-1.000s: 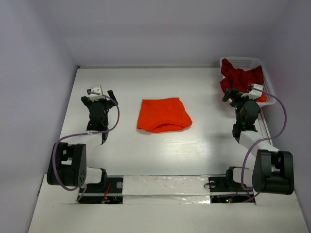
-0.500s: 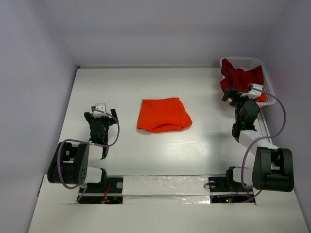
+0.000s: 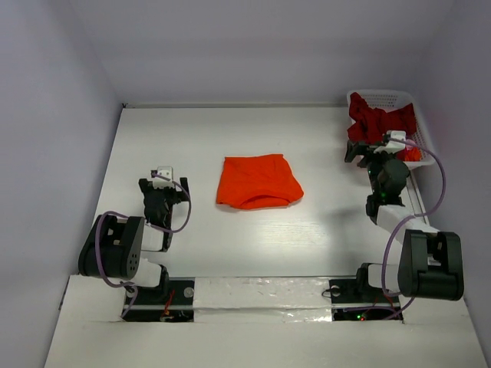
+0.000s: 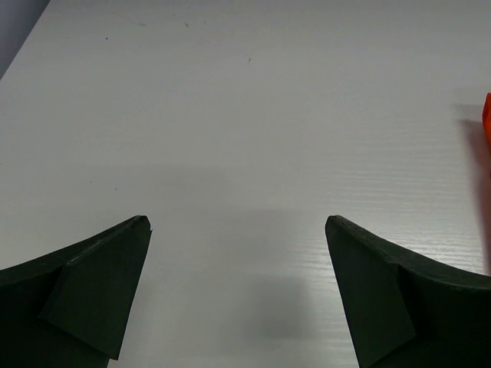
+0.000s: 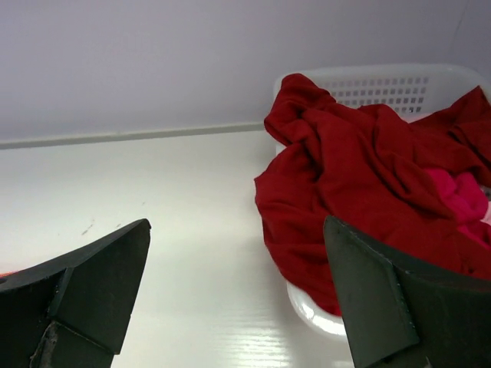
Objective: Fold and stack the t-shirts
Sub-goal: Smooth out wrinkles on the folded tshirt
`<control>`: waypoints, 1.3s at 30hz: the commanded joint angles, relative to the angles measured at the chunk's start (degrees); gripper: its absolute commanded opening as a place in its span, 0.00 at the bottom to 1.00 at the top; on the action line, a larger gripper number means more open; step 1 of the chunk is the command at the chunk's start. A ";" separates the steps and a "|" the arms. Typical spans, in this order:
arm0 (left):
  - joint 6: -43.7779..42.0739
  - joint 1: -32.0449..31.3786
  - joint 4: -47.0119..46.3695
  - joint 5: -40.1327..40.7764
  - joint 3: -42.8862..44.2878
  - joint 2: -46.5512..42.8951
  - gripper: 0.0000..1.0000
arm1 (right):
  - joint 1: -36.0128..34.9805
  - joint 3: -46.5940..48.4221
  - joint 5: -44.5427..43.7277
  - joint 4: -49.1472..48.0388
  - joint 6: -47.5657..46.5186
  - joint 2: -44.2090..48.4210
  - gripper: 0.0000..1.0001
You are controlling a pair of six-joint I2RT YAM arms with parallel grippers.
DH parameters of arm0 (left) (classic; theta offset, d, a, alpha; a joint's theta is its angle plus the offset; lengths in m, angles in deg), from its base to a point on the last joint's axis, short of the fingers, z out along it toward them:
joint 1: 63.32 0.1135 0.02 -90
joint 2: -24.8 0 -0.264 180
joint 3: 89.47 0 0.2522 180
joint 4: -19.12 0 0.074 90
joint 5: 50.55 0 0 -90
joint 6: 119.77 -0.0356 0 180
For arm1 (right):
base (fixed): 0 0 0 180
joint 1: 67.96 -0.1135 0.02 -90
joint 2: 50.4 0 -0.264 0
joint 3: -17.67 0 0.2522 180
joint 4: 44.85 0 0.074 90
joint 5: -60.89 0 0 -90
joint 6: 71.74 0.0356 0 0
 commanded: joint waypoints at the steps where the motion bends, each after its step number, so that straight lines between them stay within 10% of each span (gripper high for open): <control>1: -0.17 0.36 -21.23 -0.09 1.30 -0.39 0.99 | 0.06 -4.85 2.38 -11.24 -1.59 3.44 1.00; 10: 0.00 0.36 -20.00 0.43 2.18 -0.39 0.99 | 0.06 -12.50 -0.01 -27.84 -0.53 0.56 1.00; 39: 1.41 0.36 -15.25 2.55 4.38 -0.21 0.99 | 0.06 -11.36 0.36 -24.53 -1.50 1.07 1.00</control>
